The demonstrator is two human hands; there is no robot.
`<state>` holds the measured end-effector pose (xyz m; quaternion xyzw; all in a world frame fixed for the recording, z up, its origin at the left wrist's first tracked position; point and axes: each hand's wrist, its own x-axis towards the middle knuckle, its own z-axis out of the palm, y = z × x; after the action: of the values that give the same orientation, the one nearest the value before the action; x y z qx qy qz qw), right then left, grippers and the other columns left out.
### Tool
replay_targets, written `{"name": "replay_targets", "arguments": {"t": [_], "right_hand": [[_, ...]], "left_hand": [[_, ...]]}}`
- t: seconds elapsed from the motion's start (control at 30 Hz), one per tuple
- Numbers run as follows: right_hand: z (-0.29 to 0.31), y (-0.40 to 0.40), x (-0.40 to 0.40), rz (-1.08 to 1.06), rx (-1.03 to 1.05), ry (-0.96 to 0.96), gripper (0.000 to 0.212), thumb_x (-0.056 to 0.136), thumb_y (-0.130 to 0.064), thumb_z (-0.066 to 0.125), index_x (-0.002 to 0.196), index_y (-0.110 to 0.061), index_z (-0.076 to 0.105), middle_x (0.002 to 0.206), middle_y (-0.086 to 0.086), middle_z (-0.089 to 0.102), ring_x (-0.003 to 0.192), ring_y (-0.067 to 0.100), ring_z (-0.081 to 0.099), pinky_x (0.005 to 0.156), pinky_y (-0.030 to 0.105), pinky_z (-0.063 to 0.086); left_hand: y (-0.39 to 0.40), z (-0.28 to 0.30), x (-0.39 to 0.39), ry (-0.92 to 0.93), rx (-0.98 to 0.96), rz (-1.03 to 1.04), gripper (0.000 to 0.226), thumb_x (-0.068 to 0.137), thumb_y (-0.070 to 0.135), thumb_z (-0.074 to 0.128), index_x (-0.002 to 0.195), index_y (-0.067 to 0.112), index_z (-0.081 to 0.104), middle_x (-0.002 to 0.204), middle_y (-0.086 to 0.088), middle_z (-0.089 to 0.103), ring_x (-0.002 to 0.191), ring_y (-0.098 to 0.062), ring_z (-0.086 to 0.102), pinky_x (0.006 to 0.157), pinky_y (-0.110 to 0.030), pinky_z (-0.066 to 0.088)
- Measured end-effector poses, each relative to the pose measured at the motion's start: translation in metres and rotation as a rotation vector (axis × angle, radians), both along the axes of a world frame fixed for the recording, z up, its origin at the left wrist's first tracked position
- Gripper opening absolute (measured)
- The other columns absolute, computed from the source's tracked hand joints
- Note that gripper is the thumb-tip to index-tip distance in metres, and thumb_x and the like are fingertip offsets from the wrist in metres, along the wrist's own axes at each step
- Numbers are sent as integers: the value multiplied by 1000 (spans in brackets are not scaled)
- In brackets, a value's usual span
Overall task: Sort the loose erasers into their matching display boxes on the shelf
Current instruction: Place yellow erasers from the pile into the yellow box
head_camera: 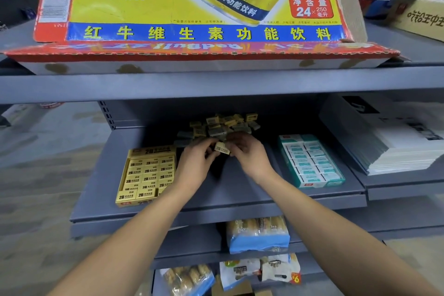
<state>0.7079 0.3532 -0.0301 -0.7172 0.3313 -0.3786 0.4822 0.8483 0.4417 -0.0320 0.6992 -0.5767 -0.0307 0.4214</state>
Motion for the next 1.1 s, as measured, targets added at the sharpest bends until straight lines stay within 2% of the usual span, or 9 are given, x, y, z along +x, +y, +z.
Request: {"name": "replay_targets", "arguments": {"t": [0.1, 0.2, 0.33, 0.5, 0.57, 0.63, 0.7, 0.8, 1.1], "right_hand": [[-1, 1, 1, 22, -212, 74, 15, 90, -15, 67, 105, -14, 68, 100, -4, 70, 89, 4, 67, 80, 22, 54], [-4, -1, 2, 119, -516, 173, 23, 88, -14, 69, 110, -11, 69, 108, 3, 66, 90, 10, 67, 83, 22, 55], [-3, 3, 14, 148, -702, 189, 22, 86, -12, 71, 107, -9, 71, 106, 4, 70, 95, 14, 66, 85, 26, 53], [0, 15, 40, 187, -693, 149, 19, 86, -16, 72, 104, -12, 73, 107, 0, 71, 101, 11, 65, 89, 25, 51], [1, 21, 51, 227, -693, 142, 18, 87, -18, 71, 104, -13, 73, 107, 0, 70, 101, 10, 64, 89, 23, 50], [0, 28, 60, 288, -672, 138, 18, 88, -19, 70, 105, -13, 72, 107, -1, 69, 102, 9, 62, 91, 20, 48], [-3, 37, 70, 365, -660, 134, 17, 88, -21, 70, 105, -14, 72, 107, -1, 69, 103, 9, 62, 92, 23, 48], [-9, 49, 82, 442, -636, 143, 17, 88, -21, 70, 103, -14, 72, 105, -1, 68, 102, 11, 61, 93, 28, 49], [-16, 71, 94, 541, -636, 231, 11, 83, -18, 67, 94, -16, 65, 97, -6, 62, 96, 11, 56, 88, 28, 47]], "left_hand": [[1, -3, 7, 5, -9, 13, 29, 84, 13, 72, 113, 15, 67, 100, -2, 67, 84, -14, 63, 76, -32, 54], [4, -3, 13, 6, -10, 38, 28, 84, 12, 72, 112, 12, 68, 100, -5, 68, 86, -16, 64, 78, -30, 53], [15, -1, 21, 8, -12, 63, 26, 83, 11, 73, 109, 12, 69, 99, -4, 67, 82, -14, 61, 75, -27, 51], [39, 1, 48, 22, 11, 147, 32, 84, 19, 71, 115, 18, 66, 102, 0, 65, 85, -12, 62, 77, -28, 52], [55, 2, 64, 27, 8, 220, 35, 85, 14, 69, 119, 18, 64, 103, 2, 66, 87, -12, 62, 80, -29, 52], [71, 4, 77, 73, 10, 300, 37, 85, 6, 64, 122, 15, 63, 106, 4, 63, 89, -10, 60, 82, -21, 47], [86, 6, 87, 85, 3, 366, 37, 85, 3, 61, 120, 14, 63, 109, 2, 63, 93, -9, 61, 83, -19, 45], [104, 5, 96, 86, -13, 434, 31, 84, 3, 59, 113, 13, 66, 107, -2, 66, 91, -14, 63, 81, -26, 48], [138, -6, 103, 89, -10, 553, 27, 85, 6, 58, 109, 11, 69, 101, -2, 68, 83, -11, 61, 77, -19, 41]]}}
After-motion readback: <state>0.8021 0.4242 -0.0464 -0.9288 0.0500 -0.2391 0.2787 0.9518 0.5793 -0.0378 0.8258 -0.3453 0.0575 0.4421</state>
